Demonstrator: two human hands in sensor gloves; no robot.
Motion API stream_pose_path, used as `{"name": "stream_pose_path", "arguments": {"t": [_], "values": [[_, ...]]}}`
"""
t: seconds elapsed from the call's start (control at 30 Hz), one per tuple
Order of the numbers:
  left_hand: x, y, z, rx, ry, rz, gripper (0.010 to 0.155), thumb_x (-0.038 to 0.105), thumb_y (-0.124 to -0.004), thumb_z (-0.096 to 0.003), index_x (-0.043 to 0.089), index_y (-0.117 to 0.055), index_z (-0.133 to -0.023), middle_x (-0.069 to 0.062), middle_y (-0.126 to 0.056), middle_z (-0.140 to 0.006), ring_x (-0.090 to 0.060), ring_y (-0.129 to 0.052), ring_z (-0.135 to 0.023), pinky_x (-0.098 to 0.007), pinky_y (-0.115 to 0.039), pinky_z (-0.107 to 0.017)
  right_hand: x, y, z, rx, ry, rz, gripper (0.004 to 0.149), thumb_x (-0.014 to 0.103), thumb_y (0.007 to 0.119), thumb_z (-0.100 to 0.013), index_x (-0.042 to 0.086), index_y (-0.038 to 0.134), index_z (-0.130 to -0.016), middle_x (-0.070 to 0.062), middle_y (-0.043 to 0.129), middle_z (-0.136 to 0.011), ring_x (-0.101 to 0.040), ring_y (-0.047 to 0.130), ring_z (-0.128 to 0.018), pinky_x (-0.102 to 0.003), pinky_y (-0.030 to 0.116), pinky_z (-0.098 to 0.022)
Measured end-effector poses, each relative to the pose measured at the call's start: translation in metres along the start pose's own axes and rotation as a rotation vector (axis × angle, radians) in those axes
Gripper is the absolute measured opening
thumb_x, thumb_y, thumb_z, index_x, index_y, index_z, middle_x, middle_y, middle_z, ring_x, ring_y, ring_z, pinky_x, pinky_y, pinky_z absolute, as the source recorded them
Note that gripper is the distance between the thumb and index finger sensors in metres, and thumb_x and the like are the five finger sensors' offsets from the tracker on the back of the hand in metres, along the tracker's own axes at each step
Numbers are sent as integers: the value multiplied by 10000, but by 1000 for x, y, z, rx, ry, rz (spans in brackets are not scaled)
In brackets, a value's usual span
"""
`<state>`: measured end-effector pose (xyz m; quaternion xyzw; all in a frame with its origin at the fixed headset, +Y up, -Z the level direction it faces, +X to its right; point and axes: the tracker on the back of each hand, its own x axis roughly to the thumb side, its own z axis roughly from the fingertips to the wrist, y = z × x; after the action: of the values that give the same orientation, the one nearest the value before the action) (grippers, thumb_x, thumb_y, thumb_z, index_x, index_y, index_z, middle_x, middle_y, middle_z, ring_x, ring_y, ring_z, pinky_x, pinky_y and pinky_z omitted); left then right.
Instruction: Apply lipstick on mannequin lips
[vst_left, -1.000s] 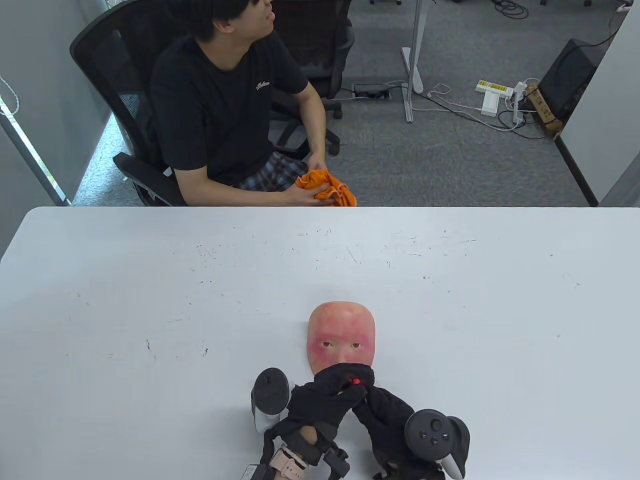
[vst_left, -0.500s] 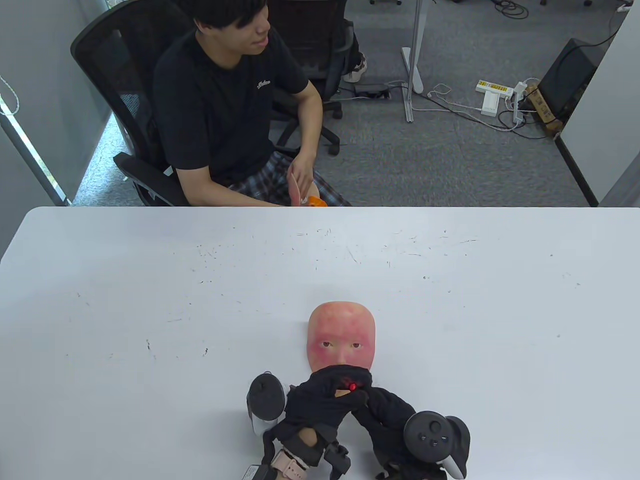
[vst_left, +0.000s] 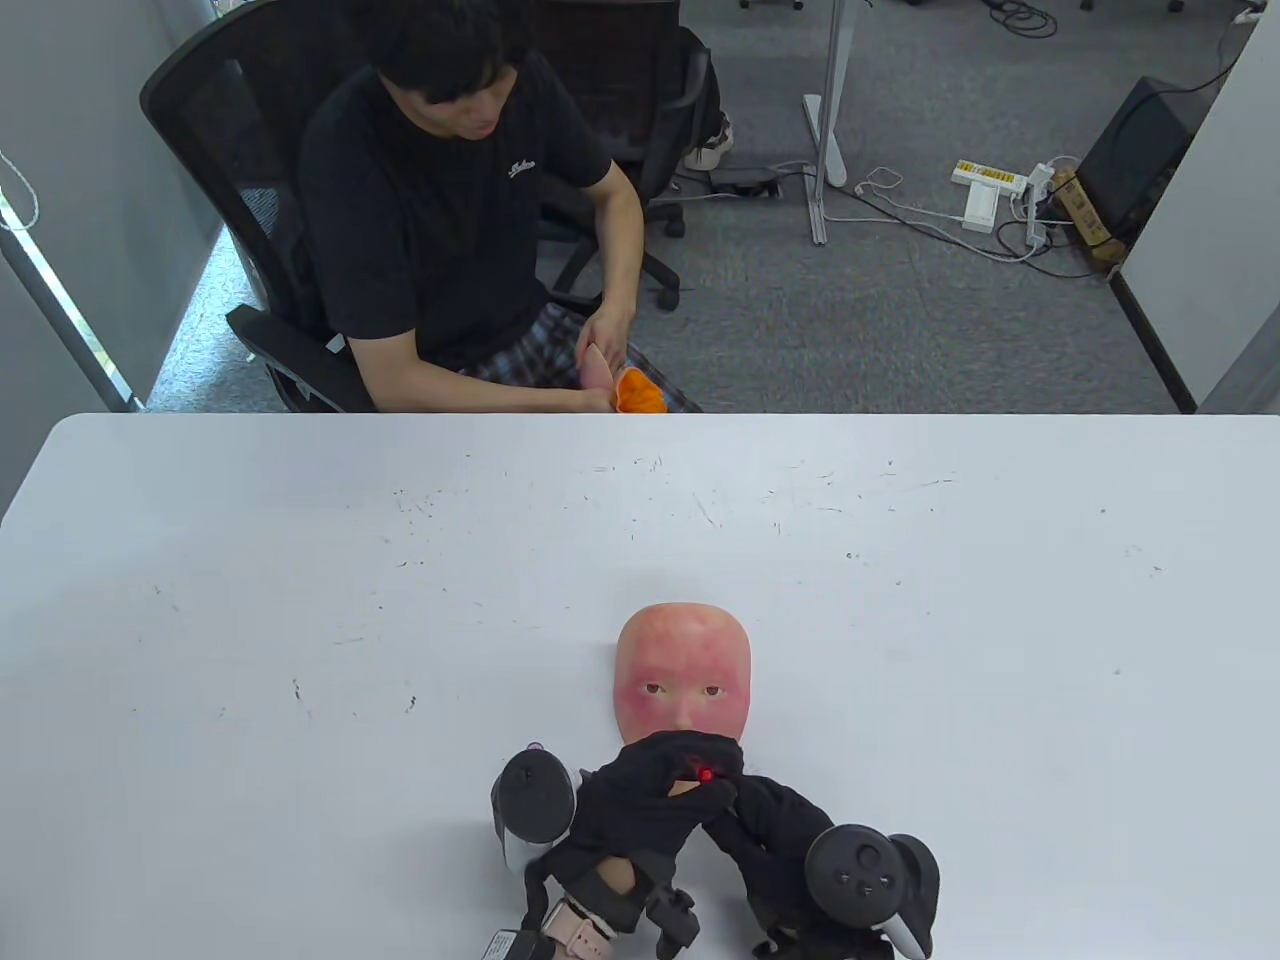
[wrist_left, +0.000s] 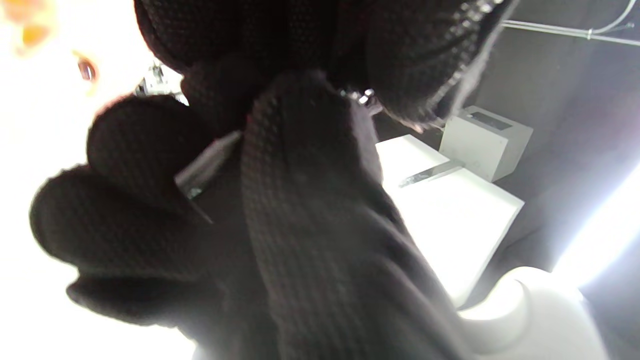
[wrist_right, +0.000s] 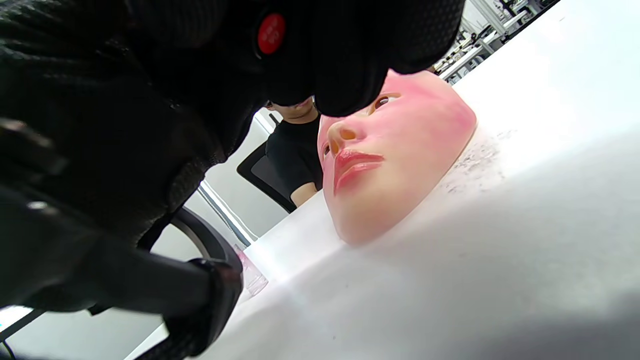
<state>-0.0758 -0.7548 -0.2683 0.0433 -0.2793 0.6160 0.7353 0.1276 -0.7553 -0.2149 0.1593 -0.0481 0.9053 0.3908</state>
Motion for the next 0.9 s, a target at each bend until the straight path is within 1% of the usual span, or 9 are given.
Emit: {"name": "stream_pose_path", "arguments": {"t": [0.13, 0.27, 0.33, 0.43, 0.53, 0.63, 0.7, 0.83, 0.9], "values": [[1, 3, 1, 10, 1, -63, 373, 512, -927, -384, 288, -901, -682, -11, -972, -727, -254, -946, -687, -429, -802, -479, 4, 4, 0, 5, -13, 37, 496, 426, 766, -363, 216, 848, -805, -70, 970, -683, -285, 984, -525, -451, 798, -437], [4, 5, 1, 5, -38, -90, 420, 522, -841, -447, 240, -905, -752, -85, -937, -807, -336, -882, -751, -482, -746, -527, 3, 4, 1, -18, 8, 26, 513, 437, 770, -364, 193, 836, -811, -69, 971, -672, -285, 985, -514, -451, 799, -429], [16, 16, 0, 48, -94, -153, 478, 507, -795, -475, 233, -852, -863, -104, -877, -891, -352, -828, -813, -488, -714, -568, 1, 3, 1, -13, 31, 40, 513, 437, 782, -362, 190, 842, -808, -73, 974, -664, -289, 984, -500, -449, 799, -419], [32, 42, 2, 139, -133, -264, 493, 458, -781, -485, 207, -835, -905, -131, -849, -921, -376, -795, -835, -503, -692, -581, -2, 4, 1, -16, 54, 105, 513, 448, 797, -352, 199, 859, -797, -73, 988, -639, -277, 988, -452, -435, 804, -385], [38, 64, 7, 158, -108, -553, 506, 446, -784, -483, 204, -833, -925, -144, -853, -925, -392, -798, -830, -509, -695, -574, -2, 5, 0, -7, 72, 159, 516, 457, 805, -348, 200, 867, -792, -73, 994, -621, -277, 990, -438, -437, 805, -377], [33, 76, 9, 79, 17, -841, 507, 440, -791, -471, 208, -857, -916, -143, -879, -914, -397, -826, -813, -511, -716, -557, -1, 5, 0, -5, 77, 207, 520, 461, 805, -350, 194, 873, -790, -70, 1001, -603, -275, 991, -424, -436, 806, -369], [21, 80, 10, -3, 211, -978, 577, 459, -817, -432, 222, -843, -957, -153, -896, -920, -418, -842, -807, -528, -729, -543, -1, 5, -1, 1, 76, 228, 520, 463, 805, -350, 192, 874, -789, -67, 1002, -597, -274, 991, -419, -435, 806, -367], [-2, 83, 14, -178, 567, -1013, 665, 420, -800, -452, 272, -653, -1084, -145, -613, -1134, -389, -700, -936, -509, -652, -640, 0, 6, -1, 9, 74, 240, 523, 465, 805, -350, 189, 875, -789, -68, 1003, -591, -274, 991, -418, -437, 806, -366], [-11, 84, 16, -180, 606, -996, 676, 368, -797, -458, 277, -609, -1101, -148, -537, -1153, -375, -674, -948, -497, -638, -652, 0, 6, -1, 13, 75, 245, 522, 463, 806, -350, 187, 875, -788, -68, 1003, -594, -277, 992, -420, -438, 806, -367]]}}
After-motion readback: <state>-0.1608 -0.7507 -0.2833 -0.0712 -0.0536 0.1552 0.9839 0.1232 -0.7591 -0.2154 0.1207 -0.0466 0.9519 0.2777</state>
